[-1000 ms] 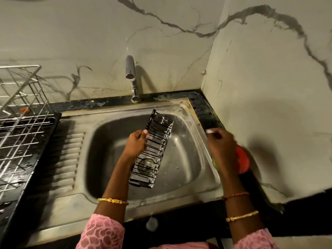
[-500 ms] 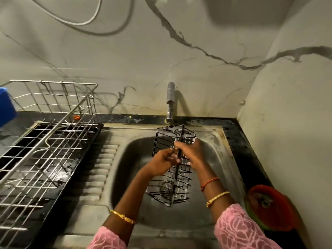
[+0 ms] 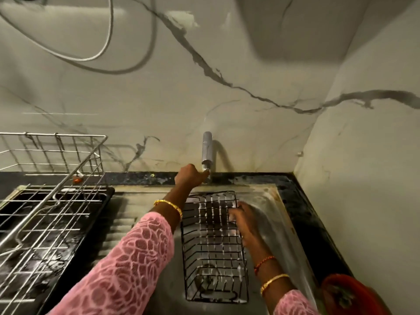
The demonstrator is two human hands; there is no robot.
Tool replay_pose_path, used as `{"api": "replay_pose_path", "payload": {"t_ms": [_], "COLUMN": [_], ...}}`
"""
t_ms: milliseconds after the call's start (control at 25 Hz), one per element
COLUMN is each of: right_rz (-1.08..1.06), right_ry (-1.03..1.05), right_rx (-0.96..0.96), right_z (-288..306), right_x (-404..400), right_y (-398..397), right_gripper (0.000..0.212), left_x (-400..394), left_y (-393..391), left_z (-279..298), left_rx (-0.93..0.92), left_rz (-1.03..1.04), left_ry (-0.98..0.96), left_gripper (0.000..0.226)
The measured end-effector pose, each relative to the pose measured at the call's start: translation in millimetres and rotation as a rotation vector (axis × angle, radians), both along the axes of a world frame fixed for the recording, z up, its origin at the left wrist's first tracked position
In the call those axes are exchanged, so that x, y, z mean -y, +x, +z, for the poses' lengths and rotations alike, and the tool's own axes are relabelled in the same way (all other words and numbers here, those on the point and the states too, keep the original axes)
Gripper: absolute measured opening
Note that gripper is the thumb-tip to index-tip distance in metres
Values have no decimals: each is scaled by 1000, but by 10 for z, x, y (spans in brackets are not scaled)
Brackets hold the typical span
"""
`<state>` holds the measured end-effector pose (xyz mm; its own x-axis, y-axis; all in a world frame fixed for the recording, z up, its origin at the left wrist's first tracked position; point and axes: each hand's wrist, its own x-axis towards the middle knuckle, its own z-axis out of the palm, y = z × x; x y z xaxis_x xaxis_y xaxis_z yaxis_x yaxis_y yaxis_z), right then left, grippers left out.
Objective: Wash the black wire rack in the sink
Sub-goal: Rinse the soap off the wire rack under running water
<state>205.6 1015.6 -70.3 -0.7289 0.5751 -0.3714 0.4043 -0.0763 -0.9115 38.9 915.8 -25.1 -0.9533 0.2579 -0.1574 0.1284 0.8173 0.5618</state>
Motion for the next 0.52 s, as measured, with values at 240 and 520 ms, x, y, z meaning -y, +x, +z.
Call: {"api": "replay_pose_path", "payload": {"t_ms": [240,520], "right_rz": [37,130], "right_ry": [-104,-96], "right_rx": [-1,60], "right_z": [9,-21], "right_x": [-95,-115], "right_y": [-183,-262], "right_gripper": [27,22], "left_x": [-166,102], "left_y": [-263,-133], "left_z": [-125,-213], "left_rx": [210,585], "left_rz": [-15,190], "left_ry": [221,531], "left_gripper": [48,19]}}
